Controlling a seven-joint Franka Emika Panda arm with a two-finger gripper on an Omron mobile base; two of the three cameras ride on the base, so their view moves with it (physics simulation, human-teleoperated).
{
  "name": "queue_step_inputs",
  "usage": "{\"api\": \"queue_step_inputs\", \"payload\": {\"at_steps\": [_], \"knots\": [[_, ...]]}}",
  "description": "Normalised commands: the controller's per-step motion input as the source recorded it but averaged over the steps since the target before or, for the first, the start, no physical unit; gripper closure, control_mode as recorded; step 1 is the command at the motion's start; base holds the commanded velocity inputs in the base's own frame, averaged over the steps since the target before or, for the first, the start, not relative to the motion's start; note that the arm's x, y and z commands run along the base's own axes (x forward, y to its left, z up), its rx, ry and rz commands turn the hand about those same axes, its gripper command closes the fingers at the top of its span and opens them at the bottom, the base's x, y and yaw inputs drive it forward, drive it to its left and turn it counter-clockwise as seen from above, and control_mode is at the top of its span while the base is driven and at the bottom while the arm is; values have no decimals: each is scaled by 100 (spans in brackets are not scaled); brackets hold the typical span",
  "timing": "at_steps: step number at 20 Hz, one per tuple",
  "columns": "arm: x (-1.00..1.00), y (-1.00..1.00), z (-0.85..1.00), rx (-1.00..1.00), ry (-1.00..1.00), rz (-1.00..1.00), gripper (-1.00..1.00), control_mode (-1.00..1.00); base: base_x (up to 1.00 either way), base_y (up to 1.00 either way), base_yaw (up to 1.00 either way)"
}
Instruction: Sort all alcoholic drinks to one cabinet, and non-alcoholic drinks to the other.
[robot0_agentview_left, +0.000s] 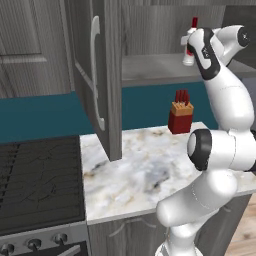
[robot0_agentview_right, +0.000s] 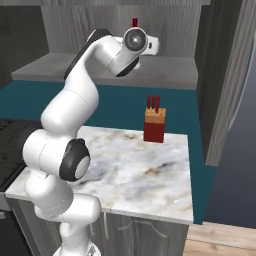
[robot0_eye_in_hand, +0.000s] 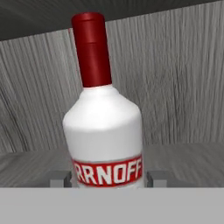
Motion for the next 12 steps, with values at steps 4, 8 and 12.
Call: {"api": "queue_step_inputs", "payload": {"at_steps": [4,8,12], "knots": [[0,0,-13,0,0,0,-100,-100,0,0,0],[-1,0,0,0,0,0,-100,-100,0,0,0],[-40,0,1,0,-1,0,-100,-100,0,0,0]]}}
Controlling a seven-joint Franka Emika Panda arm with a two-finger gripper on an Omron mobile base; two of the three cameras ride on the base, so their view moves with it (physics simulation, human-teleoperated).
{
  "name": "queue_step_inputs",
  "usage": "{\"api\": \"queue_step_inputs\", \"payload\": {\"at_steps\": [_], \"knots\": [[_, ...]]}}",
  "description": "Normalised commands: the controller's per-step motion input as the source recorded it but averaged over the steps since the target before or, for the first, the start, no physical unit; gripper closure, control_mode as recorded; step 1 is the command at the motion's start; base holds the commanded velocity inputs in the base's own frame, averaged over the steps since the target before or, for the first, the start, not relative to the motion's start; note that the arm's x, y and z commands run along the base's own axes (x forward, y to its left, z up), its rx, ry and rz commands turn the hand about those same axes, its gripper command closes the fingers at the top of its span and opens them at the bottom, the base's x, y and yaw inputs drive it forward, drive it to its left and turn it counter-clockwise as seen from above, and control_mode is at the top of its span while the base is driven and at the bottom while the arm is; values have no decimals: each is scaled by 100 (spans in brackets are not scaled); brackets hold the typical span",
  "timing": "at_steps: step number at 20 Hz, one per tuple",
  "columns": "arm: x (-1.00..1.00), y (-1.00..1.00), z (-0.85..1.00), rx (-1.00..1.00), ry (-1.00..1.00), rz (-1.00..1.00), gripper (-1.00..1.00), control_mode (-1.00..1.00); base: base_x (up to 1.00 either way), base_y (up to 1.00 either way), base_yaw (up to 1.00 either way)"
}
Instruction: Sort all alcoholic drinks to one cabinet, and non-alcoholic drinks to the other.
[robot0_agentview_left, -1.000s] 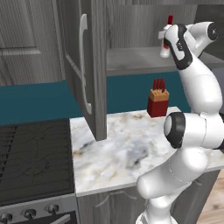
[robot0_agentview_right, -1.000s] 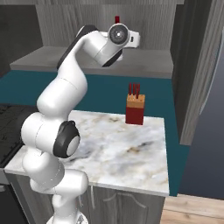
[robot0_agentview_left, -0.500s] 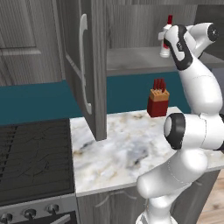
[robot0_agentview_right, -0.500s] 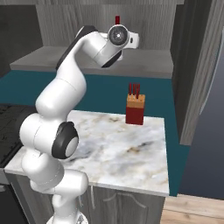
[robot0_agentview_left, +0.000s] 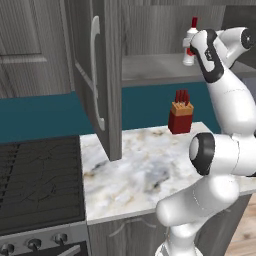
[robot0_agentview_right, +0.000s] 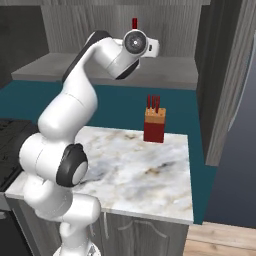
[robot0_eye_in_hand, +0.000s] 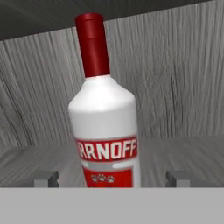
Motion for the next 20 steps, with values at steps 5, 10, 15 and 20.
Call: {"api": "queue_step_inputs", "payload": {"at_steps": [5,10,15,20], "knots": [[-86,-1,12,0,-1,0,-100,-100,0,0,0],[-100,3,8,0,0,0,-100,-100,0,0,0],[-100,35,8,0,2,0,-100,-100,0,0,0],[-100,49,11,0,7,0,-100,-100,0,0,0]]}}
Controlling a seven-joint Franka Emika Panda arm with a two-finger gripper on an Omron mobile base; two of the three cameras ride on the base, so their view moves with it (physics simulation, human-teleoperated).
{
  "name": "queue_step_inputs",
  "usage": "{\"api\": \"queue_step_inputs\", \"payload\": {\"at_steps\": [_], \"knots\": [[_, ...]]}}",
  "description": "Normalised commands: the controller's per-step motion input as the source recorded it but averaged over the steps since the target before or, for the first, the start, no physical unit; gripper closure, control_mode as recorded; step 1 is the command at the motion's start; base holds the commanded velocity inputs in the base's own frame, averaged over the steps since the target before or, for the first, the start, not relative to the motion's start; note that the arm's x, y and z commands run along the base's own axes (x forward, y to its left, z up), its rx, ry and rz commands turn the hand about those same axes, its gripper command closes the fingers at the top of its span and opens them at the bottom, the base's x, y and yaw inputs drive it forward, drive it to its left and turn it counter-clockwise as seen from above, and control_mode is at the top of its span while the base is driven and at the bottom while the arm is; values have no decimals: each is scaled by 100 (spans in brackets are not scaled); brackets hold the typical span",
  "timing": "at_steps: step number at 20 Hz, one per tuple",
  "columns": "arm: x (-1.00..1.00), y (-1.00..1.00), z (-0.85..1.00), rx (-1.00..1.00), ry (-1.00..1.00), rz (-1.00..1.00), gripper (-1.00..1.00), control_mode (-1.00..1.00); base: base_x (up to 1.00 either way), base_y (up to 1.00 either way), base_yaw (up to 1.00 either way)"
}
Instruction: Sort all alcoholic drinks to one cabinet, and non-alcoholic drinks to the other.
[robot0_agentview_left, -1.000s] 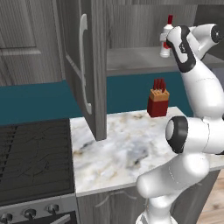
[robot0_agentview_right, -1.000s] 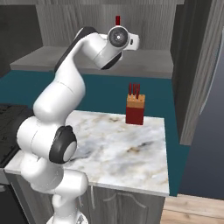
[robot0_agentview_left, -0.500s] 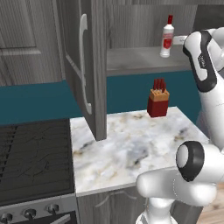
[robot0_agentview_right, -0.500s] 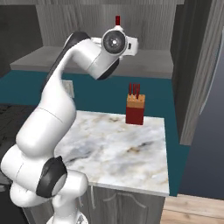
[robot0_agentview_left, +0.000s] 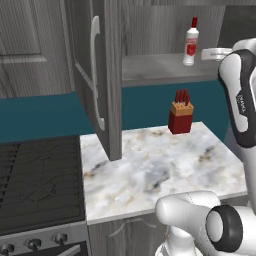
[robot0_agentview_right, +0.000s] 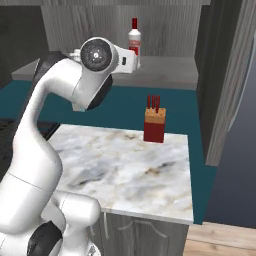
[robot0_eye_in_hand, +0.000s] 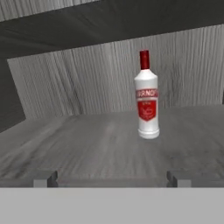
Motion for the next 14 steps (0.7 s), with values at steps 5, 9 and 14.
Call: {"api": "queue_step_inputs", "payload": {"at_steps": [5,9,14], "knots": [[-100,49,2,0,10,0,-100,-100,0,0,0],[-94,26,0,0,18,0,-100,-100,0,0,0],[-50,21,-17,-1,29,0,-100,-100,0,0,0]]}}
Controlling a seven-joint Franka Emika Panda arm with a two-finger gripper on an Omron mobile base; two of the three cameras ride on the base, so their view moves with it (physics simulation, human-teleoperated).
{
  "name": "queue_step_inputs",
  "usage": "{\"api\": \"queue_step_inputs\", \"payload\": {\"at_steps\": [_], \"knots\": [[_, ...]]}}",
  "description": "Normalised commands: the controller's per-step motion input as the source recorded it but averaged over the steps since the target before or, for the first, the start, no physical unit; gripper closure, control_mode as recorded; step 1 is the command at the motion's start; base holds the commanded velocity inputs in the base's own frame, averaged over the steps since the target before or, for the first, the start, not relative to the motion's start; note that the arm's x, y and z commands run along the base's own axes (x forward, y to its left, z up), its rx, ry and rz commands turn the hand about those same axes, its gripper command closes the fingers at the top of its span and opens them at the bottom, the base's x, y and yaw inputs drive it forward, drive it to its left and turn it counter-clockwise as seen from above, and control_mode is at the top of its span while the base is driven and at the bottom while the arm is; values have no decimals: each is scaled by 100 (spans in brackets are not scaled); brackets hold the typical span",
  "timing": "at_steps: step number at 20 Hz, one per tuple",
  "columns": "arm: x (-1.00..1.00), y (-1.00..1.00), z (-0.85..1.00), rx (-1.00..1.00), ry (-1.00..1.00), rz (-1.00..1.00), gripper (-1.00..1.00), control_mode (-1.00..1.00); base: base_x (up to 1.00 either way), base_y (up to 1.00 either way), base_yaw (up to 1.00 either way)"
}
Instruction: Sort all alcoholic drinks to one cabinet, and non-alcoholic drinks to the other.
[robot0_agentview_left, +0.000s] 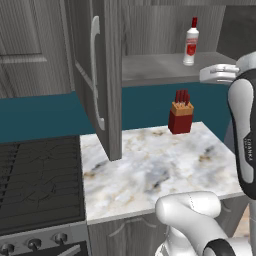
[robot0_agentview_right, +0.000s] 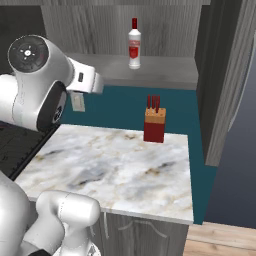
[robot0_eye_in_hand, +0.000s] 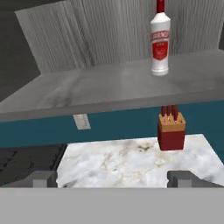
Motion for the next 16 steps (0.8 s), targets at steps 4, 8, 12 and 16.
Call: {"api": "queue_step_inputs", "payload": {"at_steps": [4,8,12,16], "knots": [[-23,10,-24,-2,35,0,-100,-100,0,0,0],[-20,8,-33,-5,32,0,-100,-100,0,0,0],[-21,1,-44,-6,18,0,-100,-100,0,0,0],[-23,0,-51,-3,8,0,-100,-100,0,0,0]]}}
